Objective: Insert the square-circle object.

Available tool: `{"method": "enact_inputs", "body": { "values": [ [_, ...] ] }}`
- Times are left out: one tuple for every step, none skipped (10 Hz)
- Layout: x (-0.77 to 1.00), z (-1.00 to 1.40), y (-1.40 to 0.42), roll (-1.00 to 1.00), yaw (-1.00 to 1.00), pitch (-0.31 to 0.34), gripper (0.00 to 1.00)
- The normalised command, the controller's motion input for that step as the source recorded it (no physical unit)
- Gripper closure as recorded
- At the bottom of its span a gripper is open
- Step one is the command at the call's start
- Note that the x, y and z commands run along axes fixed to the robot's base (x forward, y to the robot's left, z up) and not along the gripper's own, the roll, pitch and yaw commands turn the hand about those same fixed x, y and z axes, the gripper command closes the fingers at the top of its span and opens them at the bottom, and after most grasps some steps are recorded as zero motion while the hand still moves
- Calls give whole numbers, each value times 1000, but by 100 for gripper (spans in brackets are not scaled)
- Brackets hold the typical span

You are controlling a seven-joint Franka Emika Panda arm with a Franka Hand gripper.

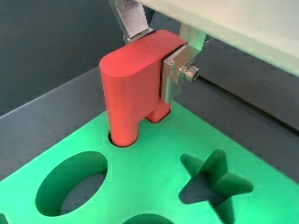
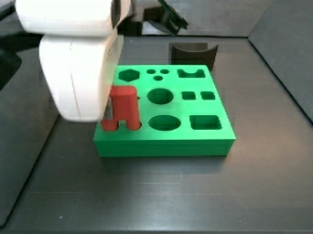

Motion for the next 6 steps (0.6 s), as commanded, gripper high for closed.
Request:
{"method": "enact_inputs", "body": {
  "values": [
    [97, -369, -297, 124, -143, 13, 100],
    [120, -351, -283, 206, -94, 26, 100],
    [109, -311, -306, 264, 0, 6, 100],
    [86, -234, -254, 287, 49, 0, 100],
    [0, -71, -149, 89, 0, 0, 100],
    [0, 0, 0, 0, 0, 0, 100]
  ]
}}
